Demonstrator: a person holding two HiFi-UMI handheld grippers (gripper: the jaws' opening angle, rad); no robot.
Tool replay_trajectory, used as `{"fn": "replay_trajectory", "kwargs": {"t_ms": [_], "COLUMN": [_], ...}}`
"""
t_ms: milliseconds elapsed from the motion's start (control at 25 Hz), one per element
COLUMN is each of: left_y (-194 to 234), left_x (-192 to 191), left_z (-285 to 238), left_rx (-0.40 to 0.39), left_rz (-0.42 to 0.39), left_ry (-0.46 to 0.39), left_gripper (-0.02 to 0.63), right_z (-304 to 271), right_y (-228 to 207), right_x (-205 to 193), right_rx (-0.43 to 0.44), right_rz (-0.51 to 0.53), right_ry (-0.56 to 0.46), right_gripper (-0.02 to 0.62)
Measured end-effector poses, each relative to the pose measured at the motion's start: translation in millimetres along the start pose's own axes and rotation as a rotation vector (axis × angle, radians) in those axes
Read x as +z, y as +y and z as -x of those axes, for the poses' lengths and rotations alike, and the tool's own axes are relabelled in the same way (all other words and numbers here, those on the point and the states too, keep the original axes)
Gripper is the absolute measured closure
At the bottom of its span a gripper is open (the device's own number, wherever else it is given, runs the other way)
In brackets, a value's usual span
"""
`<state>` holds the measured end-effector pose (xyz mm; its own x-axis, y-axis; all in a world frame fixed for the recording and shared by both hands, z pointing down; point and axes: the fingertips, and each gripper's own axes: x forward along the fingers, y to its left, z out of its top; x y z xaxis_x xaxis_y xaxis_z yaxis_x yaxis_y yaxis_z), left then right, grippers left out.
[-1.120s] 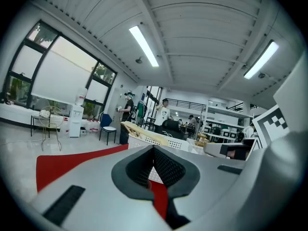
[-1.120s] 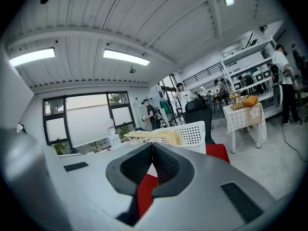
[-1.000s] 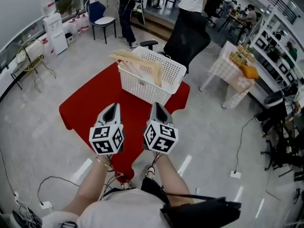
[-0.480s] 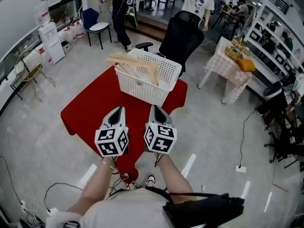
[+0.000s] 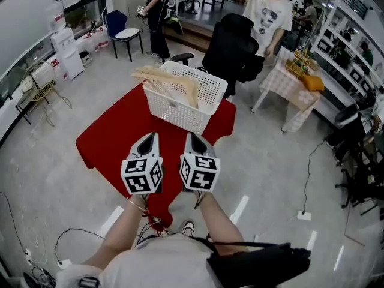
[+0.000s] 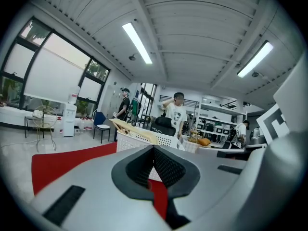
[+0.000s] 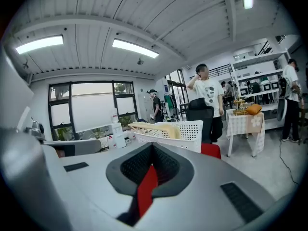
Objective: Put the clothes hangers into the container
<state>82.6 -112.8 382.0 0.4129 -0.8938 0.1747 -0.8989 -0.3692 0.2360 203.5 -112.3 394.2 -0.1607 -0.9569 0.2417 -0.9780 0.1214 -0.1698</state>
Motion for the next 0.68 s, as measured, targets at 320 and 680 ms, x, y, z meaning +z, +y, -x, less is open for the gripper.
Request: {"fn": "replay_trajectory", "kwargs": {"t_ms": [320, 680], "left_y": [-7, -9], "left_x": [-7, -5], "left_z": [-4, -14], "left_rx": [0.028, 0.058], "left_rz": [-0.006, -0.003], "left_ry": [0.021, 0.025], "left_gripper": [0.604, 0.604], "right_z": [-1, -7], "right_y": [-8, -20], "right_x": [-5, -5], "right_rx": [0.026, 0.044], "right_rz": [-0.008, -0.049], "right_ry": [0.016, 0.029], "right_gripper": [0.580, 0.580]}}
